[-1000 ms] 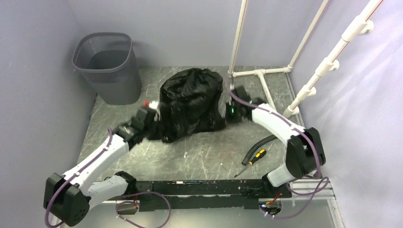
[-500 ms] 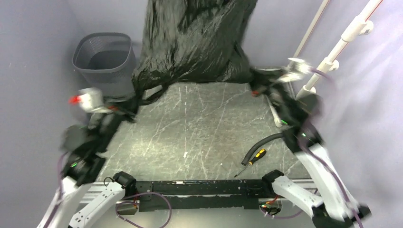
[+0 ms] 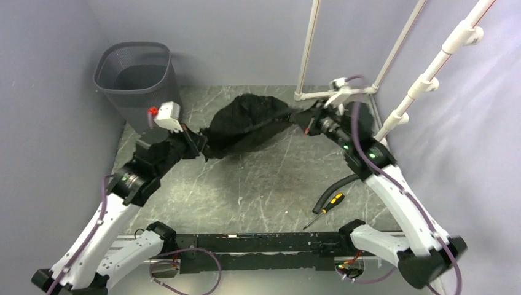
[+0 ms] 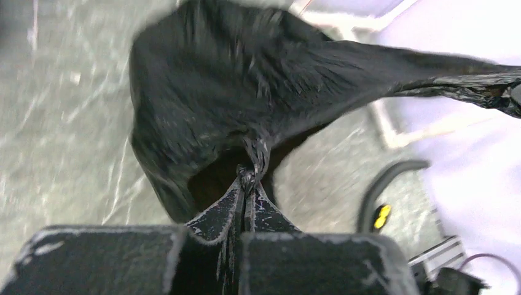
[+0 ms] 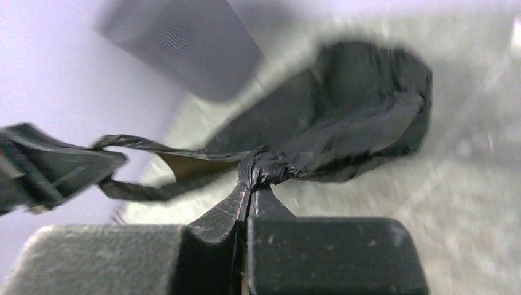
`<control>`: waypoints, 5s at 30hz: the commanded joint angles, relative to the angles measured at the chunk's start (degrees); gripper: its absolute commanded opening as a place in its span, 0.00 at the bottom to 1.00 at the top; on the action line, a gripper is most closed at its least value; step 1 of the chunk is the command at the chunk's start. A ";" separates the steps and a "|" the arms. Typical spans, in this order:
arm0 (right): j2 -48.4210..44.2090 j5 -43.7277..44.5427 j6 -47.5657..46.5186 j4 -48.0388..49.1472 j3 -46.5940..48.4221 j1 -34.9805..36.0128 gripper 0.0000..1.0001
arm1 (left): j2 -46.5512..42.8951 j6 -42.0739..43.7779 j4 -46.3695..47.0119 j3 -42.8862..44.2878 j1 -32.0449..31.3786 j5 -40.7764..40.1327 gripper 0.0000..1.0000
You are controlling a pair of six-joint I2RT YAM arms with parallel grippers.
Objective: Put the trash bags into the trash bin
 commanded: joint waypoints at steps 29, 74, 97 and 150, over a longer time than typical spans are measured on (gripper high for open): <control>-5.31 -10.87 6.20 7.64 -0.79 0.04 0.38 | 7.34 16.49 -5.09 24.47 0.04 22.42 0.02; -0.84 13.37 8.07 7.52 -2.48 0.72 0.63 | 8.36 8.29 4.62 17.49 0.04 33.35 0.02; -0.44 12.98 -1.77 1.11 -2.72 -1.82 0.84 | 8.06 8.20 3.87 18.80 0.04 32.02 0.03; 3.19 8.92 4.47 15.34 -0.83 26.99 0.86 | 8.30 -20.45 13.03 8.07 -0.05 27.17 0.06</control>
